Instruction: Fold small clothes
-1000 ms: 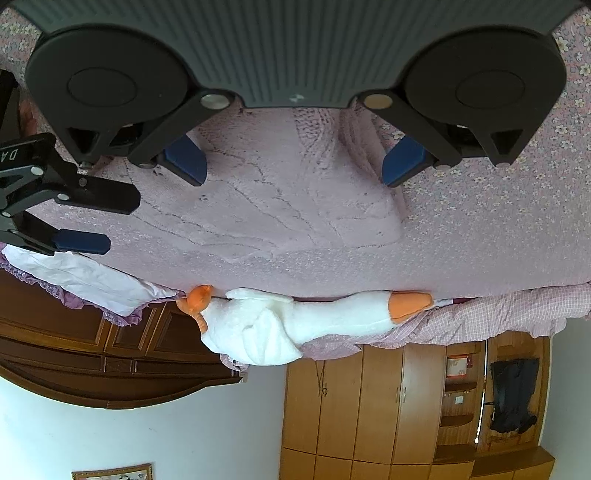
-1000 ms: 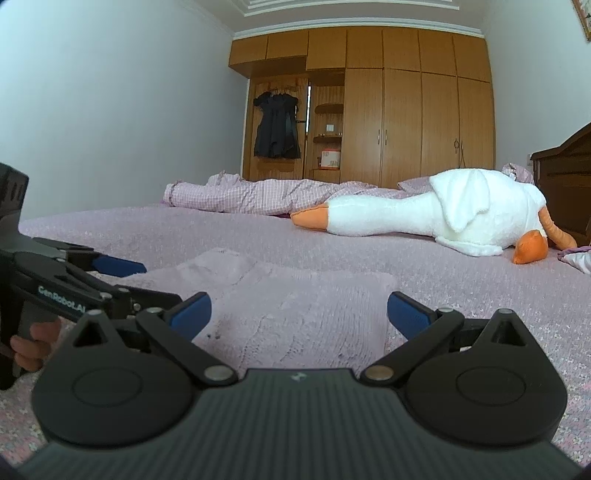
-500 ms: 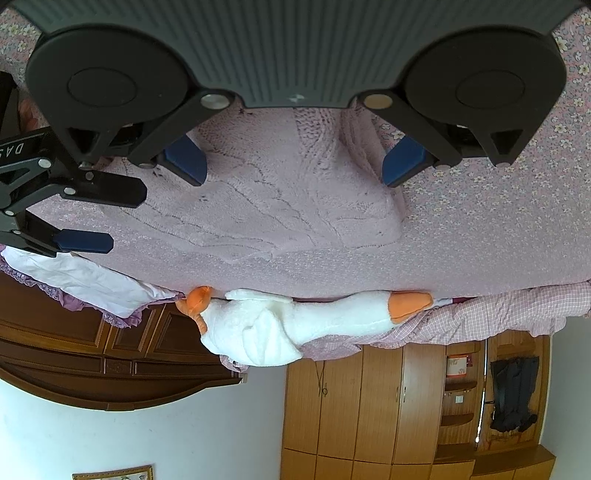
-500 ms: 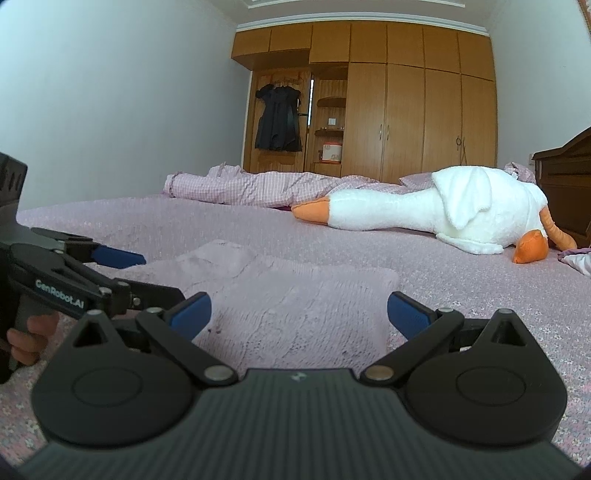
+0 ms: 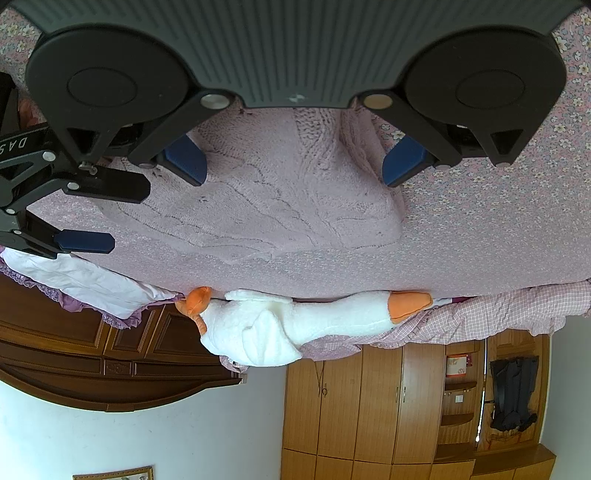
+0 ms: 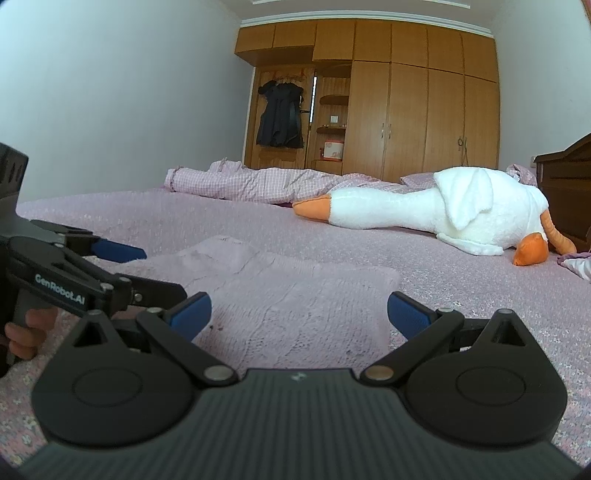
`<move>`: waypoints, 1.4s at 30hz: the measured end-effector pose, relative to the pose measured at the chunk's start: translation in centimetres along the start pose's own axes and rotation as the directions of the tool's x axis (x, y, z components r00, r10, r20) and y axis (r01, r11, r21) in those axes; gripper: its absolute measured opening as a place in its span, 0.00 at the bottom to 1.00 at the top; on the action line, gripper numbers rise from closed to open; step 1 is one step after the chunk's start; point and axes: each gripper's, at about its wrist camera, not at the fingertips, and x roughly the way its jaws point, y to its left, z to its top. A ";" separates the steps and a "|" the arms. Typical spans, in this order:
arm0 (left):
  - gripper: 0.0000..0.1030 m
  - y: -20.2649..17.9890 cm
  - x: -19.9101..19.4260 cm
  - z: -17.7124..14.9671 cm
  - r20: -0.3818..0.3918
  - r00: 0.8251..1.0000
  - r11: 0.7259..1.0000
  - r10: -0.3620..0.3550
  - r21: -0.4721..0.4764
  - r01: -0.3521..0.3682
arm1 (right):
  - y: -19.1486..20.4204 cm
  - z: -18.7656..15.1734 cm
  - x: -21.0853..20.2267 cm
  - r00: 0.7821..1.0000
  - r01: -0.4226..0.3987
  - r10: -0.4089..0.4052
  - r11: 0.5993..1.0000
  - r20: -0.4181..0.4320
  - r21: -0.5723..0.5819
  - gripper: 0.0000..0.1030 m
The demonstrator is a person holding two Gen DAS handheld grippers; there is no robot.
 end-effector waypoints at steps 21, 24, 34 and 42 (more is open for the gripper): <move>1.00 0.2 0.0 -0.1 0.000 1.000 1.000 0.003 0.009 -0.003 | 0.7 0.0 0.0 1.000 0.001 -0.002 0.999 -0.017 -0.039 1.00; 1.00 0.2 -0.1 -0.1 0.001 1.000 1.000 0.003 0.010 -0.003 | 0.8 0.0 0.1 1.000 0.000 -0.001 0.999 -0.020 -0.046 1.00; 1.00 0.2 -0.1 -0.1 -0.003 1.000 1.000 0.003 0.008 -0.003 | 0.7 0.0 0.1 1.000 0.001 -0.002 0.999 -0.020 -0.039 1.00; 1.00 0.3 -0.2 -0.1 -0.002 1.000 1.000 0.006 0.014 -0.006 | 0.7 0.0 0.1 1.000 0.002 -0.003 0.999 -0.022 -0.042 1.00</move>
